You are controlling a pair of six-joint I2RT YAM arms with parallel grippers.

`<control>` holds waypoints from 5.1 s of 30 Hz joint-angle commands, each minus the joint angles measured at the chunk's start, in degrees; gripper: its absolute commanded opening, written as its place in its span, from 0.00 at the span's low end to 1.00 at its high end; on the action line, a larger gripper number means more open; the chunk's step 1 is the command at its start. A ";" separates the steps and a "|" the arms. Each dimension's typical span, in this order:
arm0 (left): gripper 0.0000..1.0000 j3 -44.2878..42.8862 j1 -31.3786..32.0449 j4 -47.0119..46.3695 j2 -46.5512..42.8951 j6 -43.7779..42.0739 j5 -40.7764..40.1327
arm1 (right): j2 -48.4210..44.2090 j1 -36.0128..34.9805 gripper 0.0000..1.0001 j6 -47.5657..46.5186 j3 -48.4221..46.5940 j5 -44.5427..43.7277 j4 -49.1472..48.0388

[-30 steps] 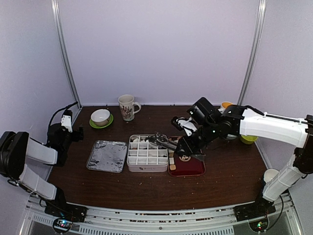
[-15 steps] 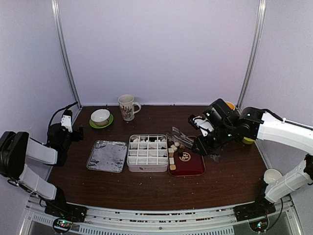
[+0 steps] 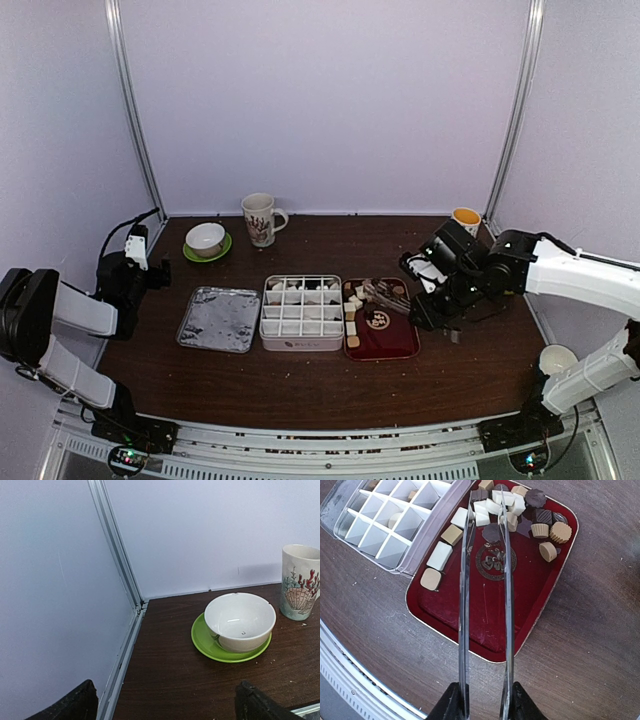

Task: Pack the chocolate
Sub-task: Pick up the fake chocolate from the plate, then place the fake chocolate in the empty pocket of the box.

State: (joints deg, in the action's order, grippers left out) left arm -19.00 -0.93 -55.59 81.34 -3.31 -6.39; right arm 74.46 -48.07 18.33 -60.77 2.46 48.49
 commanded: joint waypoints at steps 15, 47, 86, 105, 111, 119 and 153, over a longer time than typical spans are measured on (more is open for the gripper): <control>0.98 0.09 -0.41 -2.58 0.31 0.50 0.50 | 3.69 0.37 0.34 2.95 2.12 0.62 -3.67; 0.98 0.06 -0.41 -2.59 0.32 0.50 0.43 | 10.89 1.46 0.35 5.46 1.63 0.93 -6.96; 0.98 0.11 -0.43 -2.54 0.31 0.54 0.50 | -4.32 1.54 0.23 -1.23 4.44 16.03 -14.87; 0.98 0.11 -0.46 -2.65 0.30 0.50 0.50 | 1.82 -1.10 0.22 -1.24 3.83 23.39 -18.87; 0.98 0.11 -0.46 -2.65 0.31 0.50 0.50 | 5.39 -2.17 0.22 -0.75 0.95 23.73 -21.08; 0.98 0.15 -0.46 -2.65 0.31 0.50 0.50 | 10.84 -3.48 0.22 -1.07 -2.66 23.46 -22.80; 0.98 0.12 -0.47 -2.61 0.31 0.50 0.49 | 15.78 -4.21 0.36 -2.11 -6.06 19.62 -22.47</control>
State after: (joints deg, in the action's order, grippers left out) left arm -19.00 -0.93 -55.59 81.34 -3.29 -6.39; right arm 90.78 -51.90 16.43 -65.23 23.24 27.31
